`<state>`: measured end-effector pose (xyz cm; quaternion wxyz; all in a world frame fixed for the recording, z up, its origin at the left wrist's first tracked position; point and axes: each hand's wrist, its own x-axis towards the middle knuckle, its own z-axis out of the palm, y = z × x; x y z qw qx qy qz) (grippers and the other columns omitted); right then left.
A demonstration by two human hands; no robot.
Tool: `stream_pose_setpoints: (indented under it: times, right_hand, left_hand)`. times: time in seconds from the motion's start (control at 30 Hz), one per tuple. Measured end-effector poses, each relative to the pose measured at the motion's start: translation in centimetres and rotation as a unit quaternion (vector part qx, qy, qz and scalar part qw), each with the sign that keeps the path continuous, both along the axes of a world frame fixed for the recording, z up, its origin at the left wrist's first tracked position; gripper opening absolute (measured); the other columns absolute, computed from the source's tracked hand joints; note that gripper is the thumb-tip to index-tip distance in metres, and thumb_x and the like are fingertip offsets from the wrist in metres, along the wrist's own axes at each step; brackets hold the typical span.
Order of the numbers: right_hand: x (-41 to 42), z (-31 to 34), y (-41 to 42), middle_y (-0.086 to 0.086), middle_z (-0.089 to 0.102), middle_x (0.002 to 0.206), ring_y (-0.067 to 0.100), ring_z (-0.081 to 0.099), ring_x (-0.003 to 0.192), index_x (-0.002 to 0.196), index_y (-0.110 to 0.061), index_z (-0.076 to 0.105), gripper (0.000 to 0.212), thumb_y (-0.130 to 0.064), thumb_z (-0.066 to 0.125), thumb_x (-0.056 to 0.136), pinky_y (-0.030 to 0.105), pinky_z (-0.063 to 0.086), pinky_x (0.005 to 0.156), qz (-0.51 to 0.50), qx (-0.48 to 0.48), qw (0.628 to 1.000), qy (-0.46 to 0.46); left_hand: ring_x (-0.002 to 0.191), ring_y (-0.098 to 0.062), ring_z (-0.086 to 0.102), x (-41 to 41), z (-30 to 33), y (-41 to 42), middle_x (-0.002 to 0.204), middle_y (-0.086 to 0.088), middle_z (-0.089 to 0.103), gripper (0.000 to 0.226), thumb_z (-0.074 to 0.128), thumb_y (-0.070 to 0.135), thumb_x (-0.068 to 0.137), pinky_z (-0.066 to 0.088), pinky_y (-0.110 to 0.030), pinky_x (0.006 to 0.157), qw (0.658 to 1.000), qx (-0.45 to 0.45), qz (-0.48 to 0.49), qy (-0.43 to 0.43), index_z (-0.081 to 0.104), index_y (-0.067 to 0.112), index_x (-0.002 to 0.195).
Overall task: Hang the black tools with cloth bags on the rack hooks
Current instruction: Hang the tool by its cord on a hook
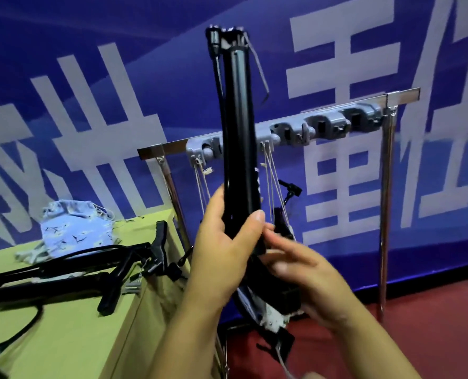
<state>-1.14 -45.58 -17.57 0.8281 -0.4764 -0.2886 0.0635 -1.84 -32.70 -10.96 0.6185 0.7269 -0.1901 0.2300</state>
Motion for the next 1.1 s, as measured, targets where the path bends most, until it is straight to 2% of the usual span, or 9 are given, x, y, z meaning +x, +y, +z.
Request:
stream_pose_setpoints:
  times: [0.07,0.13,0.27,0.4,0.53,0.73,0.83,1.0,1.1]
  right_hand:
    - [0.3,0.6,0.3,-0.005,0.07,0.077,0.008,0.067,0.071,0.102,-0.038,0.071,0.053,-0.051,0.082,0.052,0.02,0.051,0.064,-0.009,0.032,0.999,0.026]
    - [0.7,1.2,1.1,-0.004,0.07,0.085,0.011,0.068,0.077,0.102,-0.044,0.064,0.058,-0.072,0.071,0.052,0.025,0.052,0.065,-0.052,-0.015,0.998,0.012]
    - [1.1,1.2,2.6,-0.004,0.071,0.109,0.015,0.065,0.106,0.108,-0.04,0.06,0.065,-0.075,0.068,0.053,0.035,0.051,0.089,-0.134,-0.05,0.99,-0.001]
    - [1.0,0.7,2.7,-0.004,0.072,0.077,0.006,0.069,0.077,0.098,-0.019,0.057,0.074,-0.073,0.07,0.049,0.02,0.053,0.066,-0.183,-0.004,0.982,0.04]
    - [1.9,0.7,1.8,0.003,0.07,0.066,0.019,0.071,0.071,0.093,-0.018,0.051,0.083,-0.078,0.071,0.038,0.039,0.058,0.072,-0.199,0.044,0.975,0.09]
    - [1.0,1.4,1.2,0.011,0.067,0.073,0.024,0.071,0.076,0.078,-0.018,0.066,0.047,-0.049,0.084,0.048,0.037,0.057,0.062,-0.052,0.134,0.984,0.106]
    - [0.7,1.5,1.4,0.013,0.065,0.069,0.023,0.07,0.074,0.082,-0.01,0.054,0.038,-0.027,0.078,0.058,0.039,0.056,0.057,-0.051,0.168,0.973,0.147]
    - [0.8,1.5,1.8,0.011,0.062,0.076,0.021,0.07,0.081,0.091,-0.008,0.053,0.067,-0.033,0.091,0.041,0.035,0.055,0.059,-0.08,0.157,0.971,0.162]
    - [0.5,1.8,1.8,0.011,0.061,0.073,0.018,0.07,0.077,0.085,-0.008,0.052,0.041,-0.025,0.078,0.059,0.033,0.056,0.058,-0.09,0.151,0.97,0.168]
  left_hand:
    - [0.097,-0.007,0.066,-0.3,-0.4,-0.3,0.106,0.009,0.069,0.044,0.062,0.018,0.082,0.052,-0.023,0.083,0.999,0.039,-0.007,-0.017,0.054,0.028,0.124]
    - [0.103,0.001,0.062,-0.5,-0.5,-0.5,0.112,0.019,0.066,0.046,0.063,0.014,0.086,0.048,-0.016,0.086,0.999,0.048,-0.015,-0.019,0.051,0.037,0.124]
    - [0.116,0.0,0.054,-0.3,-1.5,-0.2,0.119,0.017,0.061,0.028,0.052,0.031,0.09,0.04,-0.018,0.099,0.991,0.108,0.002,-0.074,0.06,0.034,0.116]
    - [0.078,-0.003,0.062,-0.5,-2.1,1.0,0.081,0.008,0.065,0.013,0.064,0.037,0.082,0.046,-0.016,0.073,0.991,0.091,0.069,-0.069,0.067,0.026,0.079]
    - [0.045,-0.006,0.044,-0.9,-3.2,2.3,0.048,0.005,0.052,0.027,0.058,0.044,0.083,0.038,-0.016,0.048,0.995,0.041,-0.031,0.085,0.067,0.022,0.07]
    - [0.042,-0.007,0.036,-0.9,-4.5,2.3,0.052,0.003,0.048,0.035,0.053,0.054,0.079,0.031,-0.016,0.043,0.989,0.032,-0.046,0.134,0.063,0.024,0.063]
    - [0.04,-0.011,0.031,-0.8,-4.3,2.5,0.049,-0.005,0.039,0.041,0.056,0.052,0.083,0.026,-0.019,0.04,0.99,0.039,-0.052,0.128,0.059,0.015,0.064]
    - [0.037,-0.009,0.035,-1.0,-4.7,2.3,0.042,0.001,0.037,0.048,0.049,0.055,0.085,0.03,-0.017,0.043,0.991,0.068,-0.028,0.112,0.052,0.012,0.064]
    - [0.039,-0.009,0.038,-0.6,-5.3,2.7,0.043,0.003,0.04,0.043,0.048,0.053,0.083,0.033,-0.02,0.047,0.991,0.094,-0.017,0.096,0.052,0.017,0.06]
